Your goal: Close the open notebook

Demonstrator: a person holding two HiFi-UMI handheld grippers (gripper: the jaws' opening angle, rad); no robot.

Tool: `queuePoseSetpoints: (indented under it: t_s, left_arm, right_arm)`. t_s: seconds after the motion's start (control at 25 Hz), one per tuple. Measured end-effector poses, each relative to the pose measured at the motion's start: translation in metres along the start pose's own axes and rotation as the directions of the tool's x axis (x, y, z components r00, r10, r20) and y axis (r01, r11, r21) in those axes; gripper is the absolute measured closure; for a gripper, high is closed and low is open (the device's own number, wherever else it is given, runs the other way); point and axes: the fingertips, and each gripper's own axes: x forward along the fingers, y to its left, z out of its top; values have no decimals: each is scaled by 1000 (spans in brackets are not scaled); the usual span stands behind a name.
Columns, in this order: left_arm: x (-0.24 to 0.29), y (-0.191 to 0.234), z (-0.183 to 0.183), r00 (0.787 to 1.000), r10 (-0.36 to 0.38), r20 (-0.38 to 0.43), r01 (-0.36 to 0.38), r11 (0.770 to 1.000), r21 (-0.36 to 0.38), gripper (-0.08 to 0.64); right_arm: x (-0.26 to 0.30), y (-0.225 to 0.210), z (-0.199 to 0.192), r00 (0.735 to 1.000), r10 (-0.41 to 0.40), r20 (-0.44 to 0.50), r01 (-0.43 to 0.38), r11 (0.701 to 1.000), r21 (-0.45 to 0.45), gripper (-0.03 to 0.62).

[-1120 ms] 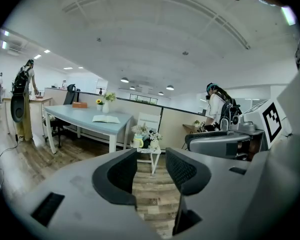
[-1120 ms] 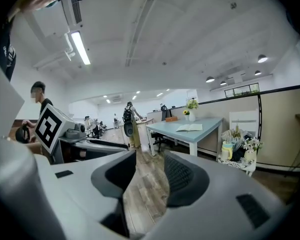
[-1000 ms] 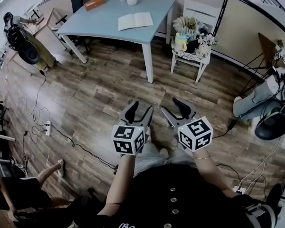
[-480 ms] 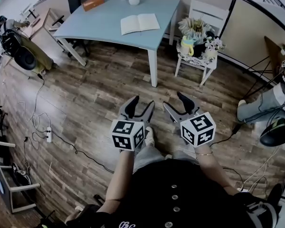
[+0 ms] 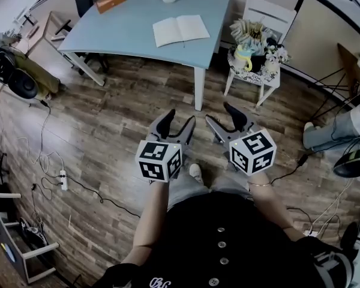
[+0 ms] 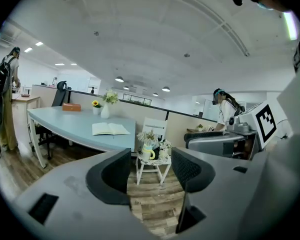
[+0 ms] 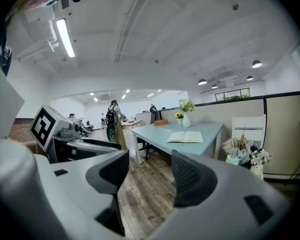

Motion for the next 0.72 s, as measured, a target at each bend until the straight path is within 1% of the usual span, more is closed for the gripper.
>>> queuePoseSetpoints:
  t_s: [0.28,0.52,0.72]
  left_arm:
    - [11,36,9,1000,-21,-4,21,1000,-5,328]
    - [24,51,14,1000,-28,-12,28,1000,-7,328]
    - [38,69,15,1000,-9,-29,9,1000,-15,328]
  right_arm:
    - [34,4,8,1000,-3,-10,3,1000,4,339]
    - [52,-10,13,1000,-8,-17,9,999,33,359]
    - [78,-20,12,999,11,-48,-9,999,41,359]
